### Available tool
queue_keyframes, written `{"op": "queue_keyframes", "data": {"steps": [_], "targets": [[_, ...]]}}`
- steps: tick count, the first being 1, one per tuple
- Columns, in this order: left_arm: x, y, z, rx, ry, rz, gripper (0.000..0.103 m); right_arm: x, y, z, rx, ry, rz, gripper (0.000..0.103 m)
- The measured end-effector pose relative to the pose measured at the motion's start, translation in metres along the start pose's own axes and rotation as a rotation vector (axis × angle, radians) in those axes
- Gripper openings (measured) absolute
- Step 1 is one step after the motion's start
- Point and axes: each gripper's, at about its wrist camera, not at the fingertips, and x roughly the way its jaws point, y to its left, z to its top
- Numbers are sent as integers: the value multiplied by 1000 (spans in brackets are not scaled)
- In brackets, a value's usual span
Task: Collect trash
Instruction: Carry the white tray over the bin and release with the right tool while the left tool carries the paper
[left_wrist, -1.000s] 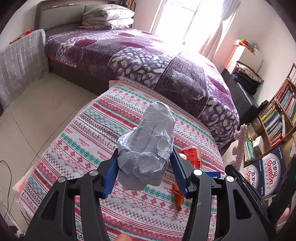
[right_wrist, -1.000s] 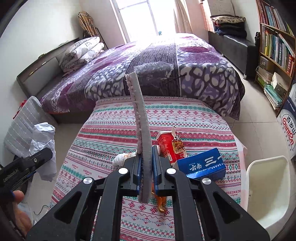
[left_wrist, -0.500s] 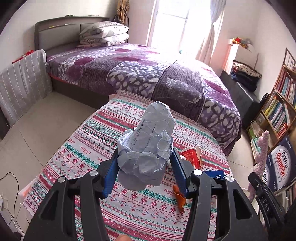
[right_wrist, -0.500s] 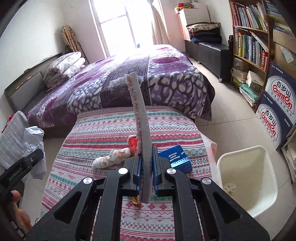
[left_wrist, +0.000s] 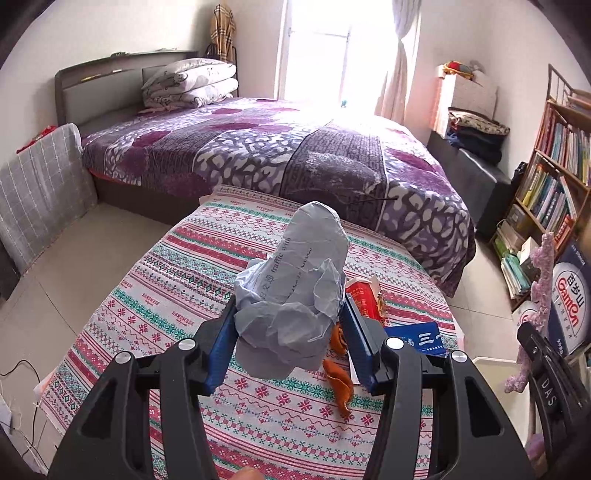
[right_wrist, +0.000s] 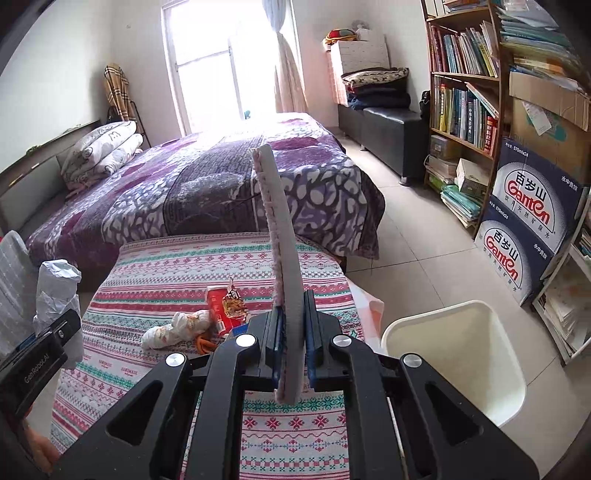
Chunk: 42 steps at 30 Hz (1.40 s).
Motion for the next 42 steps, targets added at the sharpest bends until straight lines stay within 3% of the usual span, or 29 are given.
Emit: {"op": "queue_keyframes", "data": {"steps": [35, 42], "targets": [[-6, -107, -30, 152, 20, -144, 54, -9, -115, 4, 195, 40, -138, 10], [-7, -128, -42, 206, 29, -167, 54, -4, -154, 3, 289, 99, -185, 10]]}}
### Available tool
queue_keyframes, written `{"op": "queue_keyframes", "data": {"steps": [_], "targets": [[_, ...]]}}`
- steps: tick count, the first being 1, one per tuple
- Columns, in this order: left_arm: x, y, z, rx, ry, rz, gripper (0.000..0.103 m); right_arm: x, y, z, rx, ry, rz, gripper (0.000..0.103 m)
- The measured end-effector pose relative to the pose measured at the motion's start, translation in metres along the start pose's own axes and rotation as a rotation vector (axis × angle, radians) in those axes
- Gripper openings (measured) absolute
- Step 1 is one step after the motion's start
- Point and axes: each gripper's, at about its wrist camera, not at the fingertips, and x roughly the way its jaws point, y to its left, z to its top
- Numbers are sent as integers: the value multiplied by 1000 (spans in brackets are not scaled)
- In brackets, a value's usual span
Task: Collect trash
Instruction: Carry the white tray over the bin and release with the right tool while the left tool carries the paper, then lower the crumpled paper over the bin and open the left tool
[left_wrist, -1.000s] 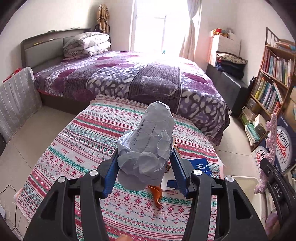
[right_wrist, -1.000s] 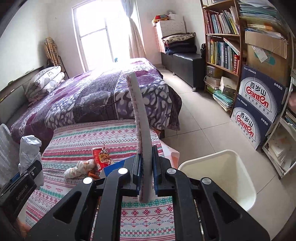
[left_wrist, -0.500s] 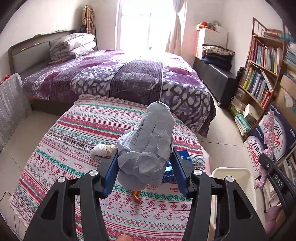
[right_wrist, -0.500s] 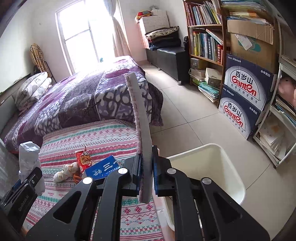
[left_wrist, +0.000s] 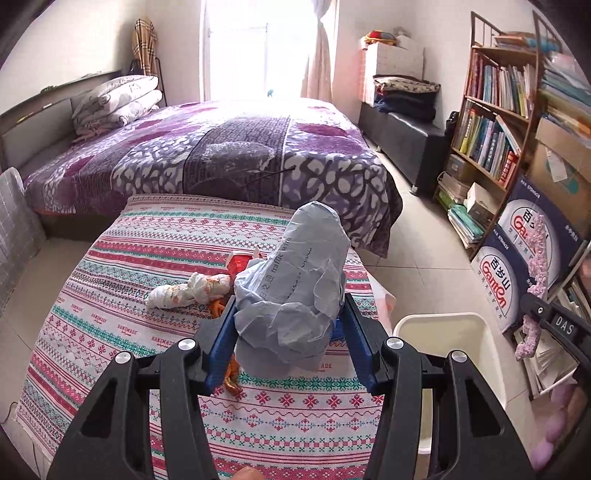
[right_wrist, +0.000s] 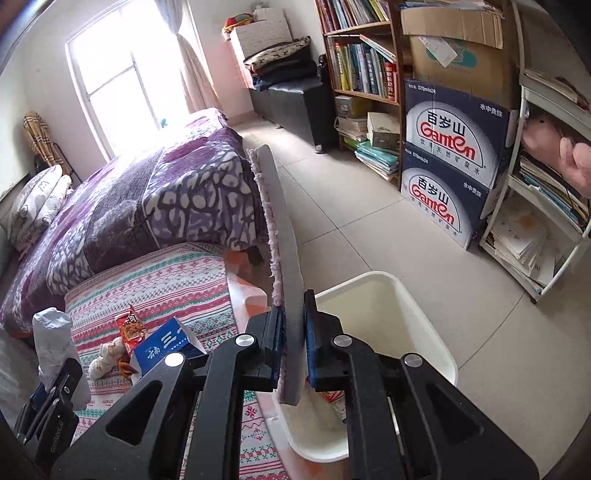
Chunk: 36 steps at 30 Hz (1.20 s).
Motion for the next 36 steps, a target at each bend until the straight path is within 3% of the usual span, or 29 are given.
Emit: {"op": "queue_keyframes", "data": {"steps": [5, 6, 7, 9, 13, 36], "targets": [[3, -16, -3, 31, 11, -24, 54, 9, -25, 4, 60, 52, -59, 15], [4, -19, -4, 35, 15, -30, 54, 11, -28, 4, 65, 64, -67, 21], [5, -22, -5, 38, 19, -36, 54, 12, -33, 4, 80, 75, -73, 35], [7, -28, -7, 43, 30, -50, 54, 12, -42, 4, 108, 76, -86, 47], [10, -40, -9, 49, 49, -74, 54, 7, -60, 6, 143, 51, -119, 62], [18, -131, -30, 140, 152, -241, 54, -15, -132, 19, 239, -25, -232, 78]]}}
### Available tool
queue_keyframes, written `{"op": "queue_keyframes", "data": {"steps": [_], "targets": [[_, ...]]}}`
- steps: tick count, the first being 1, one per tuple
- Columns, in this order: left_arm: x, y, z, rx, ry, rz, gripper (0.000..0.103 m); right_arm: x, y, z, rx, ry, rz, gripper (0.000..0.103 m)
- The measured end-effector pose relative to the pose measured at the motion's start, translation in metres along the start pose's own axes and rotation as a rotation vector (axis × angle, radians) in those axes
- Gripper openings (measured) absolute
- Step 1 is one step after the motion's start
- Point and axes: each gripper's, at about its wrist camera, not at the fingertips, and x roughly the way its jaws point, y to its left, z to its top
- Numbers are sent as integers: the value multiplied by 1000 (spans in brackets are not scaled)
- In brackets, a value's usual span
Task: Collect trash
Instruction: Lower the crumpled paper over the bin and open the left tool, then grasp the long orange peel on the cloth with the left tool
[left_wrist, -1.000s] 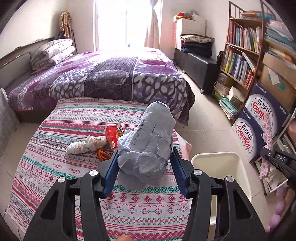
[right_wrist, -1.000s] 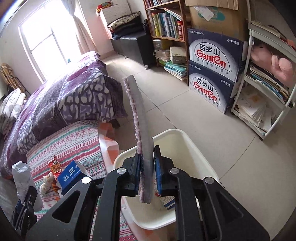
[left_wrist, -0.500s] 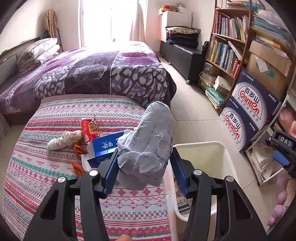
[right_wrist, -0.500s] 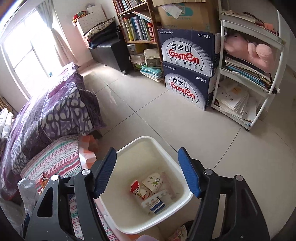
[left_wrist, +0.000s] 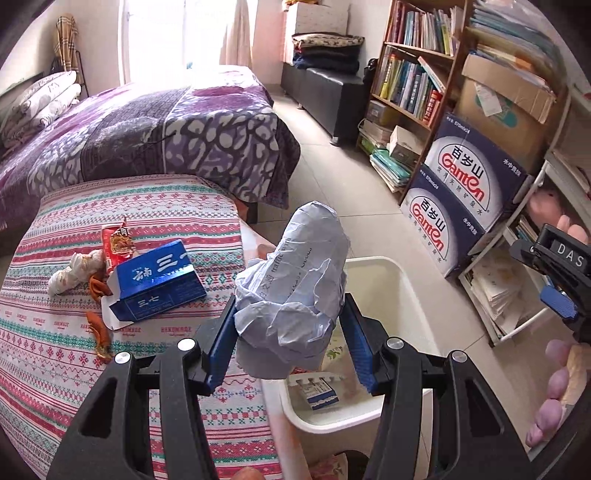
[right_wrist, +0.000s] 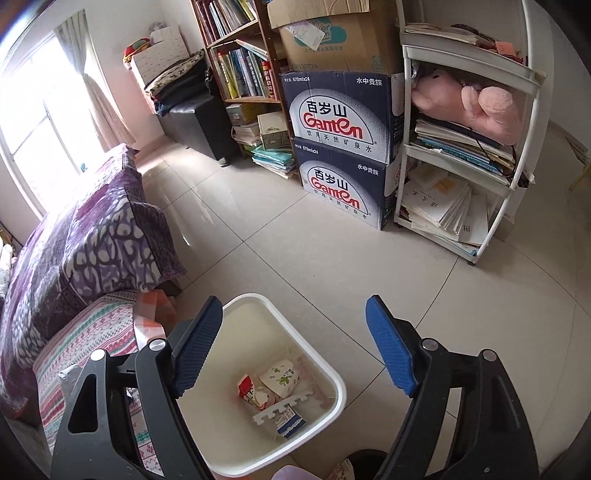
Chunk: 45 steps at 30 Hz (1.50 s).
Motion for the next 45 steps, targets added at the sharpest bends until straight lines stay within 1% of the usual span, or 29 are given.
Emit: {"op": "queue_keyframes", "data": {"steps": [2, 4, 11, 13, 14, 15, 21, 28, 33, 35, 38, 40, 43, 45], "targets": [[2, -6, 0, 3, 11, -28, 54, -1, -4, 1, 5, -6, -12, 80], [3, -11, 1, 0, 14, -56, 54, -1, -9, 2, 19, -13, -28, 85], [6, -24, 5, -20, 29, -155, 56, 0, -26, 6, 58, -11, -52, 87], [7, -25, 6, -31, 42, -196, 58, -1, -29, 6, 63, -13, -64, 90], [9, -24, 6, -36, 50, -210, 64, -1, -31, 5, 68, -16, -70, 91], [9, -24, 6, -41, 54, -215, 66, -1, -32, 5, 73, -18, -75, 91], [5, -18, 7, -45, 45, -203, 67, -1, -30, 3, 71, -13, -82, 91], [0, -3, 7, -38, 30, -140, 67, -3, -12, -4, 30, -17, -77, 94], [-2, 17, 6, -52, 30, -89, 69, -1, 9, -13, -18, 4, -66, 94], [-1, 27, 4, -54, 38, -58, 72, -1, 20, -17, -45, 12, -59, 95], [6, 45, 2, -75, 69, -10, 72, 0, 33, -23, -69, 26, -47, 95], [11, 59, -2, -85, 94, 32, 72, 0, 41, -26, -76, 37, -37, 95], [21, 81, -8, -96, 134, 132, 72, 1, 53, -32, -92, 54, -24, 95], [30, 99, -13, -105, 175, 194, 72, 2, 61, -36, -104, 66, -16, 95]]}}
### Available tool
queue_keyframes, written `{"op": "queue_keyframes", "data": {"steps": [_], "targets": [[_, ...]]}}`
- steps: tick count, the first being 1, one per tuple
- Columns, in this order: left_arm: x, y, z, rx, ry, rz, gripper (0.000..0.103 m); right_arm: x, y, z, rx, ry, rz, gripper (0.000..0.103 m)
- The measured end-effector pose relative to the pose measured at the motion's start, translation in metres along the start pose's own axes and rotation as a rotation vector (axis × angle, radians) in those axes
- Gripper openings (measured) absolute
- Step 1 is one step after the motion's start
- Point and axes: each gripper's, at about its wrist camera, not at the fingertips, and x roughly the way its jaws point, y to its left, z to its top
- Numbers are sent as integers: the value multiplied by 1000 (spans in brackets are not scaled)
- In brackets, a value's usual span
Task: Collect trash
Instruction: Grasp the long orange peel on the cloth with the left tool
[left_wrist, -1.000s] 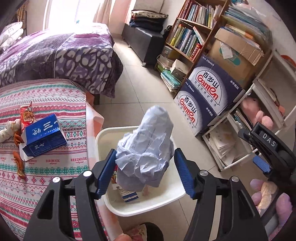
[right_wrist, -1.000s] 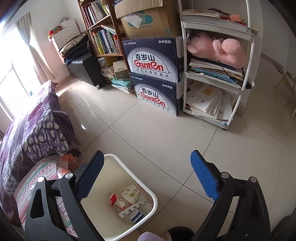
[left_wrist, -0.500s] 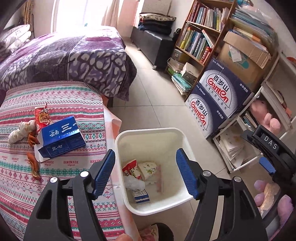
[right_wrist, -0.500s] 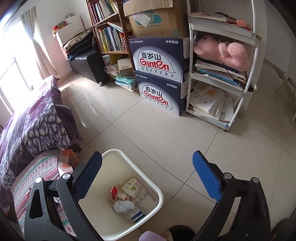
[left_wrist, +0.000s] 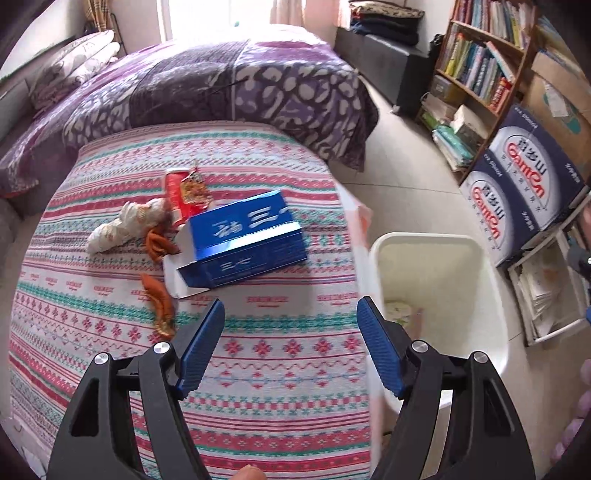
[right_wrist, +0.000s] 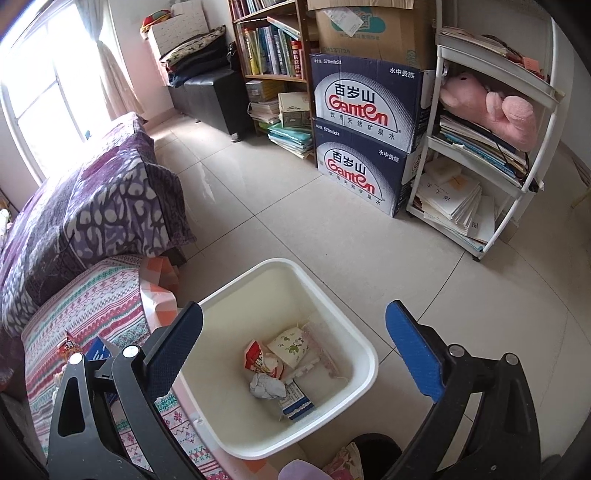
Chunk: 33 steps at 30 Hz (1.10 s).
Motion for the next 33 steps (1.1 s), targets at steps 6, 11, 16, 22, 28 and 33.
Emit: {"op": "queue_keyframes", "data": {"steps": [6, 11, 16, 22, 28, 33], "targets": [[43, 49, -4, -64, 123, 157, 72, 3, 25, -10, -41, 30, 25, 95], [69, 77, -7, -99, 187, 211, 72, 7, 45, -18, -76, 58, 38, 95], [83, 91, -6, -110, 206, 209, 72, 11, 61, -26, -72, 103, 67, 95], [89, 108, -9, -138, 206, 117, 54, 21, 87, -39, -72, 176, 107, 95], [77, 127, -16, -122, 214, 47, 17, 35, 113, -59, -45, 271, 147, 95], [41, 154, -13, -155, 160, 28, 16, 50, 146, -81, -13, 376, 193, 95]]}}
